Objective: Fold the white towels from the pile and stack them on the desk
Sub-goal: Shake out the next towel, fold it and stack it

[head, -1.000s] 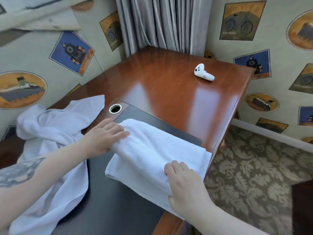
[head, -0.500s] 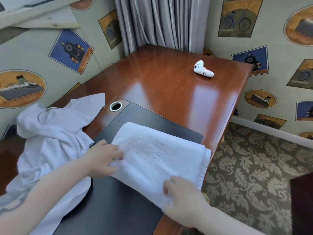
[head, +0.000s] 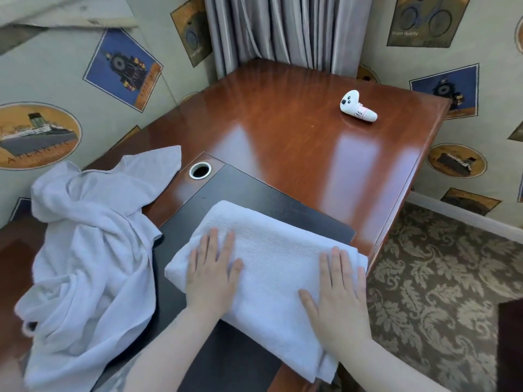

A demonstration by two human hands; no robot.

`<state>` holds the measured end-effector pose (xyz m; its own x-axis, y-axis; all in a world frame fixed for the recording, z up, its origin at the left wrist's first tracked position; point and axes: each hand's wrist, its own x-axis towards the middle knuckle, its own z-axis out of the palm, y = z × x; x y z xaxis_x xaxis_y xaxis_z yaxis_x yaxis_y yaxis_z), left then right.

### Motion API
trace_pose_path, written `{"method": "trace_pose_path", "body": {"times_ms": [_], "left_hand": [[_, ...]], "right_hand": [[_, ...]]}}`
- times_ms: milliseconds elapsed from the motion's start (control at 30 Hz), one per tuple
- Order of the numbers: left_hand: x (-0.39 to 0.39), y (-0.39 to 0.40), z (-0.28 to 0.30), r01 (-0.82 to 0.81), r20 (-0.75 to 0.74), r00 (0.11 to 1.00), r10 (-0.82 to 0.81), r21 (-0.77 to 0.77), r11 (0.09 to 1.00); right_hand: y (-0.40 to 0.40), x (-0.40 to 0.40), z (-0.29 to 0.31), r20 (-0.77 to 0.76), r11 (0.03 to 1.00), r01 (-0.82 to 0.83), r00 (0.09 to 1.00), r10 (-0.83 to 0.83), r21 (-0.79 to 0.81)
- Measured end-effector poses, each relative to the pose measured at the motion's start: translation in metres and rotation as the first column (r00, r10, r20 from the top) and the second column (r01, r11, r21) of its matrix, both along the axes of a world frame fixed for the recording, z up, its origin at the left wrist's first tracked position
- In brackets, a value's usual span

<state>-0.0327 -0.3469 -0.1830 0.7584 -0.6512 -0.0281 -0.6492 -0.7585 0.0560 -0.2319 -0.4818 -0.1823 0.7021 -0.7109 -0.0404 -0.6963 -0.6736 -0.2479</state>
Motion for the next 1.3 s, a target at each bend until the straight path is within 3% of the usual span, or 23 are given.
{"method": "trace_pose_path", "body": {"times_ms": [100,200,267,367,500,633,733,800,833,933,1033,1100,1200,1300], "left_hand": [[0.012,-0.05,0.008,0.083,0.025,0.996,-0.081,-0.069,0.994],[0.02,-0.081,0.002,0.266,-0.045,0.963,-0.264,0.045,0.963],[0.039,-0.079,-0.004,0.273,-0.067,0.961,-0.267,0.114,0.955],[0.073,-0.06,-0.003,0.044,-0.133,0.99,-0.042,0.005,0.999],[0.078,-0.028,0.009,-0.25,-0.383,0.901,0.205,-0.072,0.965],[0.058,0.004,0.017,-0.44,-0.548,0.744,0.383,0.031,0.898],[0.044,0.047,0.029,-0.603,-0.768,0.459,0.447,0.1,0.792],[0.023,0.078,0.036,-0.707,-0.87,0.295,0.396,0.08,0.703],[0.008,0.092,0.038,-0.741,-0.885,0.274,0.376,0.055,0.669],[-0.038,0.112,0.035,-0.815,-0.877,0.355,0.325,-0.12,0.567],[-0.075,0.113,0.034,-0.857,-0.873,0.409,0.265,-0.268,0.44],[-0.09,0.113,0.035,-0.897,-0.881,0.391,0.264,-0.301,0.324],[-0.107,0.11,0.031,-0.952,-0.944,0.299,0.143,-0.283,0.119],[-0.132,0.107,0.024,-0.972,-0.97,0.235,0.058,-0.234,0.022]], "right_hand": [[-0.014,0.046,0.005,0.007,0.996,-0.091,0.996,0.09,0.021],[-0.033,0.079,-0.006,-0.09,0.985,-0.164,0.981,0.169,0.056],[-0.05,0.068,-0.013,-0.153,0.992,-0.118,0.981,0.123,0.04],[-0.069,0.027,-0.019,-0.133,0.999,0.036,0.991,-0.033,0.018],[-0.055,-0.013,-0.019,0.104,0.95,0.191,0.97,-0.222,0.248],[-0.009,-0.031,-0.018,0.172,0.686,0.308,0.826,-0.536,0.659],[0.005,-0.034,-0.008,0.136,0.528,0.278,0.776,-0.616,0.802],[0.003,-0.044,-0.002,0.104,0.527,0.322,0.772,-0.627,0.786],[0.002,-0.051,0.0,0.093,0.563,0.36,0.778,-0.621,0.744],[0.015,-0.067,0.008,0.096,0.62,0.372,0.803,-0.588,0.69],[0.029,-0.057,0.015,0.157,0.643,0.284,0.827,-0.539,0.712],[0.018,-0.04,0.027,0.248,0.645,0.19,0.815,-0.524,0.74],[-0.025,-0.025,0.04,0.388,0.532,-0.03,0.718,-0.578,0.846],[-0.053,-0.031,0.027,0.336,0.386,-0.093,0.7,-0.63,0.918]]}}
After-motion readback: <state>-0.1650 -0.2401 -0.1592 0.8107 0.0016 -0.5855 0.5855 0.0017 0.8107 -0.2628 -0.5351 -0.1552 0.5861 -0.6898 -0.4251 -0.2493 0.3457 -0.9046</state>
